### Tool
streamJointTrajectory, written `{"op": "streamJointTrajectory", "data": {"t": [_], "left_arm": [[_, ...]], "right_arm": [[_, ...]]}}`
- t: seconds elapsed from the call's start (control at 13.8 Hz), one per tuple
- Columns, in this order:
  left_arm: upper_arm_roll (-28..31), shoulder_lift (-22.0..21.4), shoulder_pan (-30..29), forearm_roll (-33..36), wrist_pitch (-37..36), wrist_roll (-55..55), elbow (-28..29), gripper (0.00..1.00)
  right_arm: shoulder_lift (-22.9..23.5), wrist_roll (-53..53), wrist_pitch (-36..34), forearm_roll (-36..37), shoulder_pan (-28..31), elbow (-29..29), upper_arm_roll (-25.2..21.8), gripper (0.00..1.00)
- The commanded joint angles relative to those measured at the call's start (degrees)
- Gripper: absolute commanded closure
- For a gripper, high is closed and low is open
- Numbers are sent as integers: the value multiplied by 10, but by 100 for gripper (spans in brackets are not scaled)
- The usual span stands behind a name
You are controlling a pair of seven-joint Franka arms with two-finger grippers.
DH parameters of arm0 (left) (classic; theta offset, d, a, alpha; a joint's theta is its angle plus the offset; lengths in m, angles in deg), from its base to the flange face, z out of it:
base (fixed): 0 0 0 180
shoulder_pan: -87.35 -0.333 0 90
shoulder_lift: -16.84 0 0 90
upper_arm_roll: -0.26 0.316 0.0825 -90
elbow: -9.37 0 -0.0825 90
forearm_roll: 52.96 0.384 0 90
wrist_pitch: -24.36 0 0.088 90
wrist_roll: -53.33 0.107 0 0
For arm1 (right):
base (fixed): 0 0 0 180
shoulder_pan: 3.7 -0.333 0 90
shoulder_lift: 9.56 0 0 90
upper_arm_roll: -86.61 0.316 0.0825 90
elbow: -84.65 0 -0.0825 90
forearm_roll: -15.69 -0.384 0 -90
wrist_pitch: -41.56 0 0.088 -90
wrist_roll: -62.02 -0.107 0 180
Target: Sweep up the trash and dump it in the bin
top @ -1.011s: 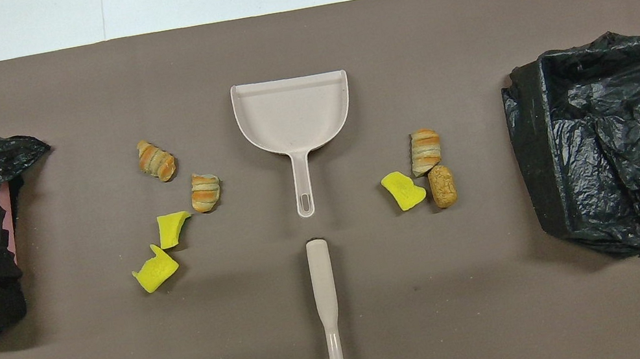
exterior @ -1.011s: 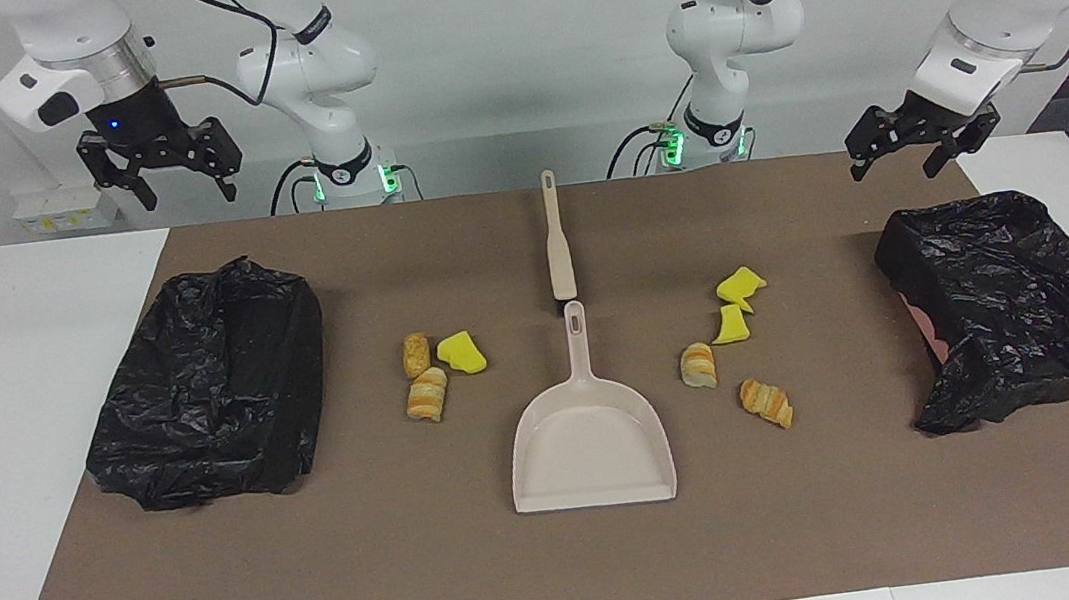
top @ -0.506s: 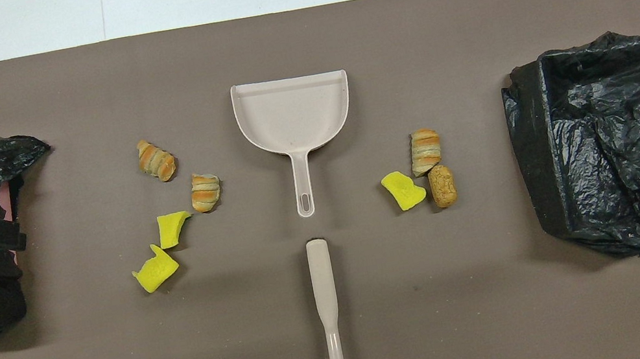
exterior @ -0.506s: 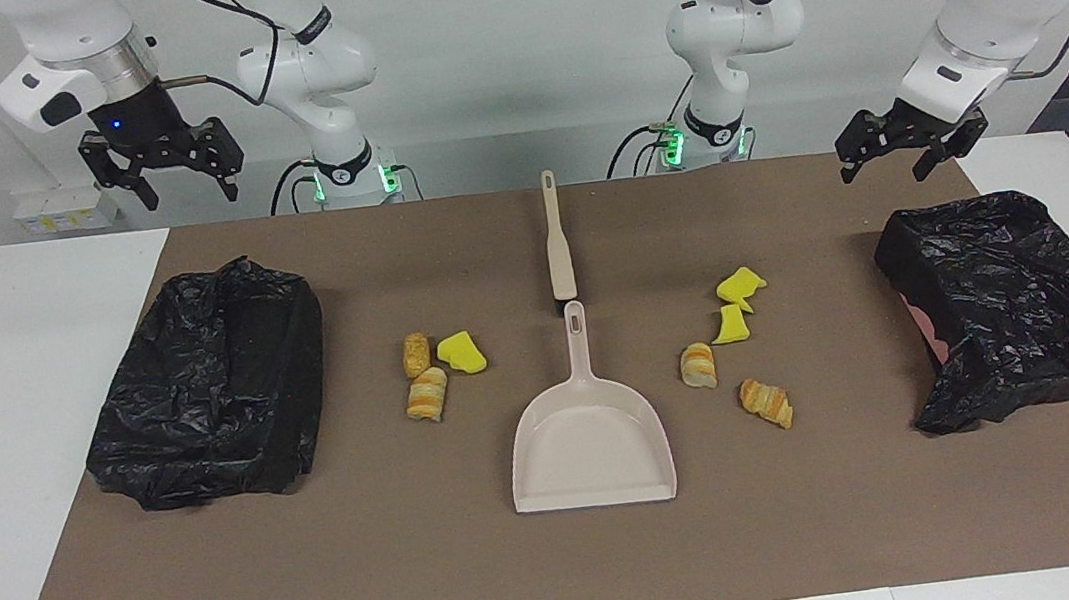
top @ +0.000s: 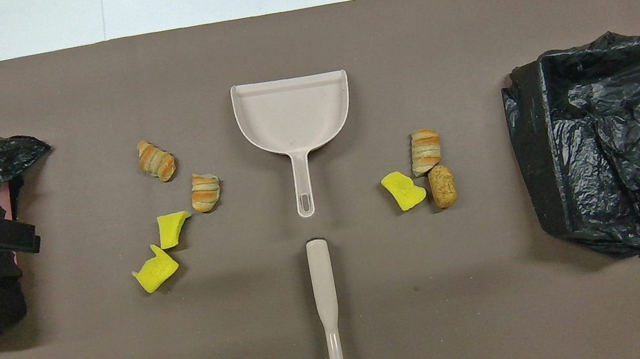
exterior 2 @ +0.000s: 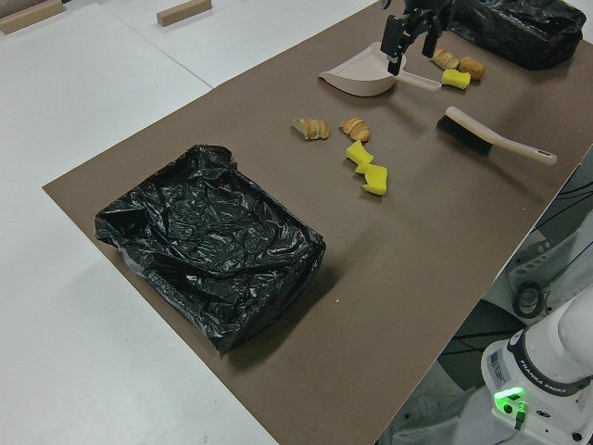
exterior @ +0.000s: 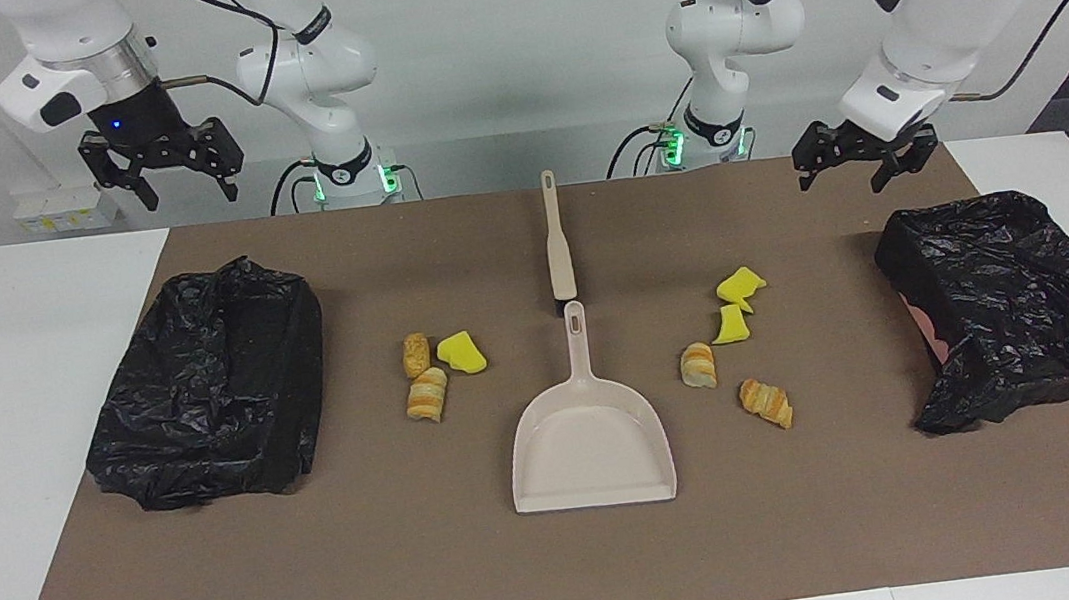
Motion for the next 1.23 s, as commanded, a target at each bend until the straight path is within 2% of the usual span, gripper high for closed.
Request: {"op": "streamJointTrajectory", "data": {"t": [0.0, 0.36, 0.72, 0.87, 1.16], "left_arm": [[10, -30, 61, -8, 29, -62, 47, 0], [10, -28, 165, -15, 110, -179, 107, 0], [11, -18, 263, -18, 248, -272, 221, 0], [10, -18, 286, -18, 316, -297, 271, 0], [10, 3, 323, -32, 360, -321, 304, 0]], "right_arm": [[-16, 16, -5, -12, 3, -22, -2, 0], [-30, 15, -7, -12, 3, -39, -3, 0], [-31, 15, -9, -12, 4, -41, -4, 0], [-31, 15, -10, -12, 4, -41, -4, 0], [-34, 15, -11, -12, 4, -45, -4, 0]]}}
